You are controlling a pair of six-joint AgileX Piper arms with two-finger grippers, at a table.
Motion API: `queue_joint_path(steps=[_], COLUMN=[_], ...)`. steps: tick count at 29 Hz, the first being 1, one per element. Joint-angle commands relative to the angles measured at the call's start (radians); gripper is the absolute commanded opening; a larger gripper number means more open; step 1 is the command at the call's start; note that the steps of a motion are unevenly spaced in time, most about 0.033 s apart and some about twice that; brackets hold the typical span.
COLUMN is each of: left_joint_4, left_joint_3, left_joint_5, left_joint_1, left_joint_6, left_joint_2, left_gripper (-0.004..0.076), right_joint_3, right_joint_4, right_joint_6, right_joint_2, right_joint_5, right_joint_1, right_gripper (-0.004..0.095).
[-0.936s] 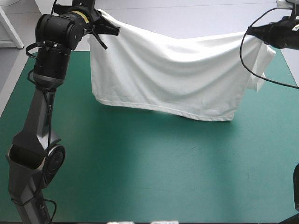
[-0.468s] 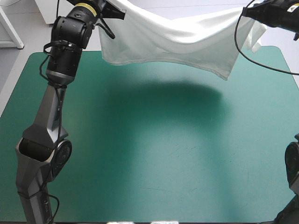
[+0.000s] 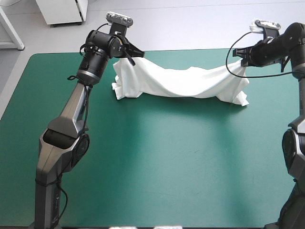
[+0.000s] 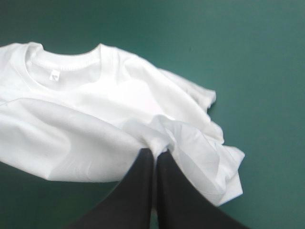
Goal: Fold the cloth
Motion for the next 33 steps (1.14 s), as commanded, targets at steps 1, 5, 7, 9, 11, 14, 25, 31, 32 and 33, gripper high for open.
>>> queue_joint_path(steps=[1,5,7,9,11,14,25,31,32,33], left_joint_4=[-0.061,-0.086,-0.088,-0.088,-0.088,-0.079,-0.189,-0.225,-0.245,-0.244], left_joint_3=[-0.005,0.065,0.103,0.152,0.209,0.336,1.12,1.36,1.424,1.445], left_joint_5=[0.069,0.154,0.184,0.186,0.186,0.182,-0.072,-0.052,-0.072,-0.075], left_joint_1=[0.0,-0.004,-0.004,-0.004,-0.007,-0.012,-0.012,-0.012,-0.012,-0.012], left_joint_6=[-0.014,-0.016,-0.031,-0.032,-0.037,-0.037,-0.052,-0.016,-0.016,-0.016], left_joint_2=[-0.051,-0.056,-0.073,-0.104,-0.141,-0.21,-0.624,-0.718,-0.751,-0.763], left_gripper=[-0.0009,-0.0009,-0.0009,-0.0009,-0.0009,-0.0009,-0.0009,-0.0009,-0.0009,-0.0009], right_joint_3=[0.112,0.289,0.36,0.437,0.516,0.629,0.968,1.086,1.138,1.165], right_joint_4=[0.027,0.062,0.079,0.081,0.081,0.081,0.031,-0.038,-0.048,-0.05], right_joint_6=[-0.001,-0.015,-0.023,-0.029,-0.036,-0.047,-0.066,-0.035,-0.035,-0.033], right_joint_2=[-0.093,-0.152,-0.186,-0.224,-0.262,-0.328,-0.559,-0.633,-0.654,-0.665], right_joint_5=[-0.004,-0.025,-0.029,-0.037,-0.047,-0.07,-0.102,-0.095,-0.09,-0.09], right_joint_1=[-0.001,-0.001,-0.001,-0.001,-0.001,-0.001,-0.001,-0.001,-0.001,-0.001], right_gripper=[-0.0017,-0.0017,-0.0017,-0.0017,-0.0017,-0.0017,-0.0017,-0.0017,-0.0017,-0.0017])
